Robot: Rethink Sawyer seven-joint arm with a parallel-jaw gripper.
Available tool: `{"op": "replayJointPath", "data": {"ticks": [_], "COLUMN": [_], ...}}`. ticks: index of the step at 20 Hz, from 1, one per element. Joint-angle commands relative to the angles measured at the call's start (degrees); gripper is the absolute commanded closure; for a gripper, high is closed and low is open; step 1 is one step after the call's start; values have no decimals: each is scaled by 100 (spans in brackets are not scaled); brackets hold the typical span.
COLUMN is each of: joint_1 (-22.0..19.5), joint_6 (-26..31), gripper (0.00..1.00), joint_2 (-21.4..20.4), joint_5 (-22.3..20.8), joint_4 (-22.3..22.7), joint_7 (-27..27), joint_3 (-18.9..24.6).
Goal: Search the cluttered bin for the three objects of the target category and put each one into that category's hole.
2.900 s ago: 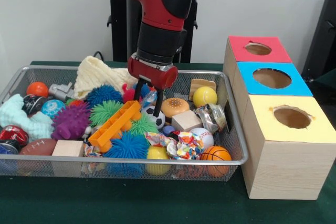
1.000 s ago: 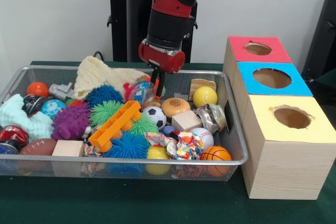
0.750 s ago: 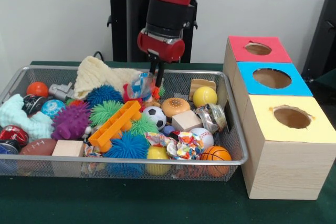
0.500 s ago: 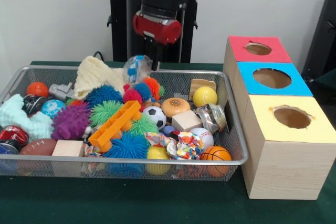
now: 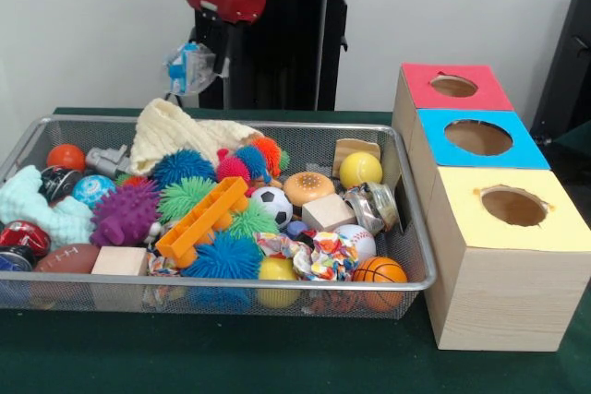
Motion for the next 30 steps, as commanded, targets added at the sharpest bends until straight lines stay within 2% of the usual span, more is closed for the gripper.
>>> {"op": "replayJointPath", "data": {"ticks": [1,3,7,11,16,21,25,30], "joint_1": [-629,-755,-581,17,848,1469,1681,1301], "joint_6": [-58,-110,-187,-45,274,524,650,1017], "gripper": [100,100,100,100,100,100,100,100], "joint_2": [391,616,911,1029,908,824,591,-279], "joint_5": [-605,-684,-678,-400,-55,190,201,-173], "joint_4": [4,-191,-427,-506,-507,-591,-470,132], "joint_7": [521,480,528,635,837,931,905,744], "joint_3": [-83,-137,-150,-235,-94,-54,-132,-177]}}
